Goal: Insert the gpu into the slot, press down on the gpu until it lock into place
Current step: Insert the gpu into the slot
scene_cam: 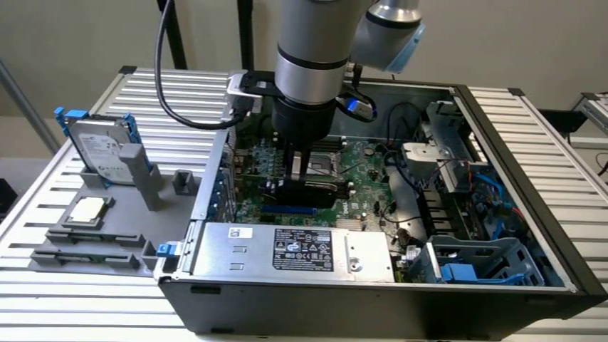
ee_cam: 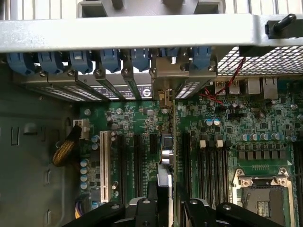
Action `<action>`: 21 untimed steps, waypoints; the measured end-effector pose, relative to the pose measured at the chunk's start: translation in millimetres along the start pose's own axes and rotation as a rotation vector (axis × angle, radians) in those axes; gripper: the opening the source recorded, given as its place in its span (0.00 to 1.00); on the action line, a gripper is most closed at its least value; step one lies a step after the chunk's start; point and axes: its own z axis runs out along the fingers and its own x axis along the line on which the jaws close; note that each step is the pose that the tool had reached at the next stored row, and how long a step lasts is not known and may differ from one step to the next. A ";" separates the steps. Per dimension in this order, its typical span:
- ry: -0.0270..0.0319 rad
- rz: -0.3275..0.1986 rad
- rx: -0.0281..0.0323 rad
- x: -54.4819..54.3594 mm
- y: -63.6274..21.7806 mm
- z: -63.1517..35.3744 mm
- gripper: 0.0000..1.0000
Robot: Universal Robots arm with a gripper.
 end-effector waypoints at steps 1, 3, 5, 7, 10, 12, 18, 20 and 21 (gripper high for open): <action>-0.0007 0.000 -0.0001 0.0 0.0 0.2 0.26; -0.0024 0.000 -0.0003 0.0 -0.1 0.9 0.26; -0.0035 0.000 -0.0006 0.0 -0.1 1.5 0.26; -0.0037 -0.001 -0.0009 0.0 -0.2 1.9 0.26; -0.0040 -0.004 -0.0011 -0.2 -0.2 2.8 0.26; -0.0038 -0.007 -0.0013 -0.3 -0.3 3.1 0.26; -0.0040 -0.014 -0.0016 -1.9 -0.2 4.3 0.26; -0.0038 -0.016 -0.0020 -2.0 -0.3 4.8 0.26; -0.0038 -0.016 -0.0022 -2.0 -0.3 5.2 0.26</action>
